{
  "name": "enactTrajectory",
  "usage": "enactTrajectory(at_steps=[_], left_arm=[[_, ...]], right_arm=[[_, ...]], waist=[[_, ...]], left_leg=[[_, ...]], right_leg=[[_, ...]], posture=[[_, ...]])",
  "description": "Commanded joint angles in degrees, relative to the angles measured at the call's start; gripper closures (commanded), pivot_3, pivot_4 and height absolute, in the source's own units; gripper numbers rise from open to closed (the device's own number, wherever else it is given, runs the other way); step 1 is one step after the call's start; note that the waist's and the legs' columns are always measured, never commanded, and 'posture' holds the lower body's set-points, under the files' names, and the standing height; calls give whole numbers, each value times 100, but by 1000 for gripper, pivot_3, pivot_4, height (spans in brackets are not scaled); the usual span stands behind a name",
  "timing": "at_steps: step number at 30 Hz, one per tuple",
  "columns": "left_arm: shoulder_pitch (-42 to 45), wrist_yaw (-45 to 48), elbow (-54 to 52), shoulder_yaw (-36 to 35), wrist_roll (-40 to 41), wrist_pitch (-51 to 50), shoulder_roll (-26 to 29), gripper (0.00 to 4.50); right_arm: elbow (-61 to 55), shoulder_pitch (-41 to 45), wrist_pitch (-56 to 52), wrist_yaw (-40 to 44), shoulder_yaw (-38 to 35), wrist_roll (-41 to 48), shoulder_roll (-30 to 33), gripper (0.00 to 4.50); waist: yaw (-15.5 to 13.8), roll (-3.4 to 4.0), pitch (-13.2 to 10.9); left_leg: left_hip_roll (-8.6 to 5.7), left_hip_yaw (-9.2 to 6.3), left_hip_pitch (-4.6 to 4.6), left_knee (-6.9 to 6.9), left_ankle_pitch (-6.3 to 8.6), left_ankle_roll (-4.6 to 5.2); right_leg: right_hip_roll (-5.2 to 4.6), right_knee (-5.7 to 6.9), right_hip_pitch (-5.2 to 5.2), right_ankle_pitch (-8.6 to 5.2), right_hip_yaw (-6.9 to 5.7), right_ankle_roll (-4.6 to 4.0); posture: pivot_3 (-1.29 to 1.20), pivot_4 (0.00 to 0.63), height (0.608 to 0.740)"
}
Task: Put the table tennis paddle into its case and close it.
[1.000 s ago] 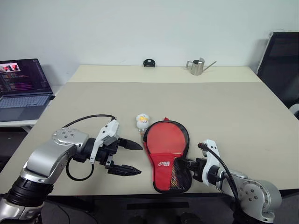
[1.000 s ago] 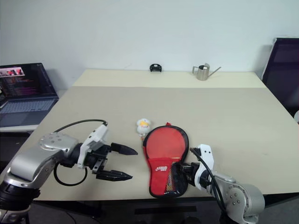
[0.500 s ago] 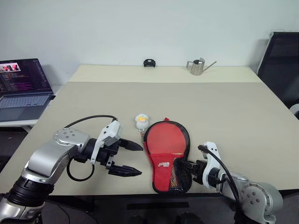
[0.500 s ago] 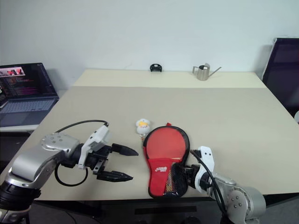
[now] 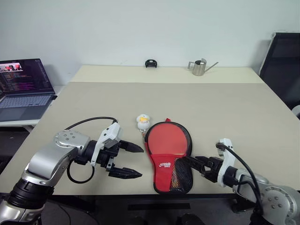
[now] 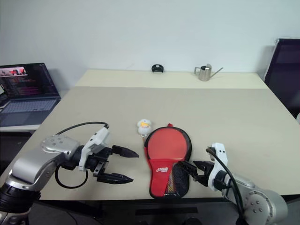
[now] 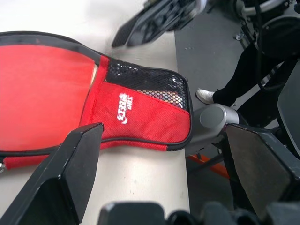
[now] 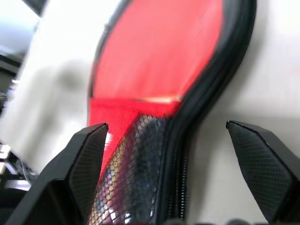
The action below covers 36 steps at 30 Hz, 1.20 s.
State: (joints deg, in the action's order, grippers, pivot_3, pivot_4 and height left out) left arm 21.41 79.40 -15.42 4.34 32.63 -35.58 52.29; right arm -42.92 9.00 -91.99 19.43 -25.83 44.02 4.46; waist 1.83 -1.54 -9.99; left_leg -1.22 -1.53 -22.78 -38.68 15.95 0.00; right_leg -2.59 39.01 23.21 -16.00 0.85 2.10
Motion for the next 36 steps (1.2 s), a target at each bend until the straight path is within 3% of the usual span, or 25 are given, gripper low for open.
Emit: enactTrajectory(at_steps=[1, 6, 11, 18, 27, 36], left_arm=[[22, 27, -121, -55, 68, 90, -11, 0], [99, -163, -8, -130, 8, 126, -110, 0], [382, -1052, 413, -301, -315, 280, -514, 0], [382, -1892, 674, -556, -612, 281, -643, 0], [358, -2839, 859, -699, -912, 150, -853, 0], [1199, -3714, 1897, -468, -1344, -26, -1527, 0]], right_arm=[[-184, 87, -51, 257, -196, 696, 200, 13], [65, 908, 285, 566, -158, 1123, 798, 13], [540, 1469, 1344, 743, 998, 456, 1685, 13], [1313, 1744, 2821, 1430, 2478, -355, 2330, 13], [2393, 1988, 4405, 1812, 3912, -1469, 1935, 13], [3148, 2010, 4984, 1932, 4249, -2095, 1743, 13]], waist=[[12, 1, -1], [7, 3, -2], [-1, 4, -4], [2, 0, -7], [-10, -1, -6], [-35, -5, -8]], left_leg=[[0, 1, 0, 0, 0, 0], [-1, 3, 0, -4, 0, 1], [-2, 0, -3, -5, 0, 1], [-2, 2, -8, -5, 0, 1], [-2, 1, -8, -8, -1, 1], [-6, -4, -10, -12, -1, -1]], right_leg=[[0, 0, 0, 0, 1, 0], [0, 0, -2, 1, 2, 1], [-1, -1, -2, 0, -2, 1], [-1, -5, 3, 0, 1, 1], [-3, -2, 5, 1, 0, 0], [-6, 0, 4, 1, -5, 0]], posture=[[0, 150, 740], [0, 150, 740], [0, 150, 740], [0, 150, 740], [0, 150, 740], [0, 150, 740]])
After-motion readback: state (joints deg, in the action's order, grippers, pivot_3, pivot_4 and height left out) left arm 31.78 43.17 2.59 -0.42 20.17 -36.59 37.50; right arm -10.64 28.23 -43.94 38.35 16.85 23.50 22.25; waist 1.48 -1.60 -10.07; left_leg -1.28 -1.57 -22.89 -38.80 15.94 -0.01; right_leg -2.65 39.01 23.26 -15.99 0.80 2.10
